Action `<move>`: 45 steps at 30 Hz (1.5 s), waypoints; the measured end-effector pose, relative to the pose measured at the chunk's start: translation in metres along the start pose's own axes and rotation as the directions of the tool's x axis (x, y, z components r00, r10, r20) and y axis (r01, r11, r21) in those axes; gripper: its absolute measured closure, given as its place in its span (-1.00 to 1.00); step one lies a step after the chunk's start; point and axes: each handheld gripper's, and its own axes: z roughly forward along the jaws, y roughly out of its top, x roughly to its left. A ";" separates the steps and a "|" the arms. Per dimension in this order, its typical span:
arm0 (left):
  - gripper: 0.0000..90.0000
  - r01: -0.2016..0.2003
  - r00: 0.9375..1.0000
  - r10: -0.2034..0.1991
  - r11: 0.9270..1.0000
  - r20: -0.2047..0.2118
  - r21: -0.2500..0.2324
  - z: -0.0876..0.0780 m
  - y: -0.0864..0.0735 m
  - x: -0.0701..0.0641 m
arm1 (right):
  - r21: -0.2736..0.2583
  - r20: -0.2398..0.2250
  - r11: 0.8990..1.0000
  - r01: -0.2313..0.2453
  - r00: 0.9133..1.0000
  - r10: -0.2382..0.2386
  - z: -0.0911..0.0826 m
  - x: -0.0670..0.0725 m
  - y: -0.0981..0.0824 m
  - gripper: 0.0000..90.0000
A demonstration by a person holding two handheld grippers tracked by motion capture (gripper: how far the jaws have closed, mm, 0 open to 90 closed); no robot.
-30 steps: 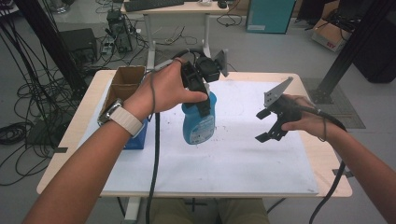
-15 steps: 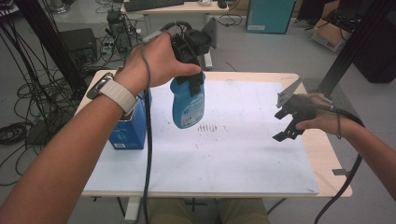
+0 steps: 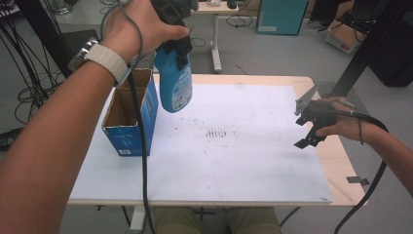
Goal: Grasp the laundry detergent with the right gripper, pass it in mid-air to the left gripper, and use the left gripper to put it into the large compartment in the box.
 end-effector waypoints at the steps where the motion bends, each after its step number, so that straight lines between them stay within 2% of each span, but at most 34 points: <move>1: -0.16 0.024 1.000 -0.024 1.000 0.000 0.005 -0.003 0.000 0.005 | -0.004 0.000 1.000 0.010 1.000 -0.010 0.001 -0.001 0.000 -0.78; 2: -0.16 0.052 0.999 -0.052 0.999 -0.004 0.004 -0.007 -0.001 0.010 | 0.000 0.000 1.000 -0.003 1.000 0.003 0.001 0.000 0.000 -0.78; 3: -0.16 0.064 0.998 -0.064 0.998 -0.007 0.011 -0.009 -0.002 0.013 | -0.006 -0.002 1.000 0.015 1.000 -0.015 0.002 -0.002 0.000 -0.78; 4: -0.16 0.077 0.997 -0.077 0.997 -0.011 0.016 -0.011 -0.002 0.018 | 0.005 -0.005 1.000 -0.003 1.000 0.003 0.001 -0.001 0.000 -0.78; 5: -0.16 0.096 0.995 -0.095 0.995 -0.016 0.025 -0.015 -0.004 0.024 | -0.011 -0.003 1.000 0.028 1.000 -0.028 0.003 -0.003 0.000 -0.78; 6: -0.16 0.108 0.994 -0.107 0.994 -0.026 0.019 -0.016 -0.005 0.029 | -0.006 -0.002 1.000 0.026 1.000 -0.026 0.003 -0.004 0.000 -0.78; 9: -0.16 0.166 0.986 -0.166 0.985 -0.026 0.034 -0.020 -0.009 0.043 | 0.006 0.001 1.000 0.020 1.000 -0.020 0.005 -0.004 0.002 -0.78; 12: -0.16 0.209 0.978 -0.207 0.977 -0.030 0.046 -0.024 -0.014 0.057 | 0.015 0.001 0.999 0.032 1.000 -0.032 0.007 -0.005 0.003 -0.78; 13: -0.16 0.236 0.972 -0.235 0.971 -0.026 0.042 -0.024 -0.016 0.061 | 0.024 0.002 0.999 0.025 1.000 -0.025 0.007 -0.004 0.004 -0.78; 14: -0.16 0.250 0.968 -0.249 0.967 -0.026 0.043 -0.025 -0.018 0.066 | 0.021 0.004 1.000 0.023 1.000 -0.023 0.008 -0.004 0.004 -0.78; 15: -0.16 0.272 0.962 -0.271 0.961 -0.026 0.049 -0.025 -0.020 0.071 | 0.012 0.022 1.000 0.022 1.000 -0.022 0.010 -0.004 0.004 -0.78; 17: -0.16 0.289 0.957 -0.288 0.956 -0.029 0.058 -0.024 -0.023 0.079 | 0.030 -0.002 0.999 0.025 1.000 -0.025 0.011 -0.006 0.005 -0.78; 18: -0.16 0.311 0.950 -0.310 0.949 -0.030 0.058 -0.023 -0.026 0.083 | 0.027 -0.003 0.999 0.026 1.000 -0.026 0.012 -0.007 0.005 -0.78; 21: -0.16 0.338 0.941 -0.336 0.940 -0.040 0.053 -0.023 -0.030 0.094 | 0.031 0.000 0.999 0.023 1.000 -0.023 0.014 -0.008 0.005 -0.78; 22: -0.16 0.350 0.936 -0.348 0.935 -0.047 0.053 -0.022 -0.032 0.098 | 0.016 0.019 1.000 0.019 1.000 -0.019 0.016 -0.007 0.005 -0.78; 23: -0.16 0.359 0.933 -0.356 0.932 -0.051 0.053 -0.021 -0.034 0.101 | 0.036 -0.008 0.999 0.020 1.000 -0.019 0.016 -0.009 0.005 -0.78; 26: -0.16 0.384 0.922 -0.381 0.922 -0.064 0.052 -0.017 -0.037 0.109 | 0.037 -0.009 0.999 0.015 1.000 -0.014 0.019 -0.011 0.004 -0.78; 27: -0.16 0.387 0.921 -0.384 0.921 -0.066 0.052 -0.016 -0.038 0.111 | 0.032 -0.008 0.999 0.012 1.000 -0.012 0.020 -0.012 0.004 -0.78; 28: -0.16 0.397 0.917 -0.393 0.917 -0.069 0.051 -0.014 -0.039 0.113 | 0.024 0.009 1.000 0.008 1.000 -0.008 0.020 -0.011 0.003 -0.78; 29: -0.16 0.399 0.916 -0.396 0.915 -0.072 0.051 -0.012 -0.039 0.115 | 0.034 -0.014 0.999 0.025 1.000 -0.024 0.021 -0.013 0.004 -0.78; 31: -0.16 0.407 0.912 -0.402 0.912 -0.075 0.057 -0.008 -0.040 0.119 | 0.029 -0.013 0.999 0.030 0.999 -0.029 0.022 -0.014 0.004 -0.78; 33: -0.16 0.418 0.907 -0.413 0.907 -0.083 0.060 -0.002 -0.041 0.122 | 0.031 -0.009 0.999 0.015 1.000 -0.015 0.022 -0.013 0.004 -0.78; 34: -0.16 0.421 0.906 -0.416 0.905 -0.084 0.062 0.000 -0.041 0.123 | 0.036 -0.017 0.999 0.029 0.999 -0.028 0.023 -0.014 0.005 -0.78; 35: -0.16 0.423 0.905 -0.417 0.904 -0.087 0.064 0.003 -0.042 0.125 | 0.030 0.007 0.999 0.011 1.000 -0.012 0.023 -0.013 0.004 -0.78; 37: -0.16 0.432 0.900 -0.426 0.900 -0.089 0.060 0.008 -0.043 0.128 | 0.040 -0.016 0.999 0.020 1.000 -0.019 0.023 -0.015 0.004 -0.78; 41: -0.16 0.440 0.896 -0.434 0.896 -0.091 0.061 0.017 -0.045 0.132 | 0.040 -0.013 0.999 0.023 1.000 -0.023 0.024 -0.016 0.004 -0.78; 44: -0.16 0.445 0.893 -0.439 0.893 -0.095 0.059 0.026 -0.047 0.135 | 0.025 0.001 1.000 0.004 1.000 -0.004 0.026 -0.015 0.001 -0.78; 45: -0.16 0.448 0.892 -0.442 0.892 -0.095 0.058 0.028 -0.047 0.136 | 0.042 -0.016 0.999 0.013 1.000 -0.012 0.027 -0.016 0.001 -0.79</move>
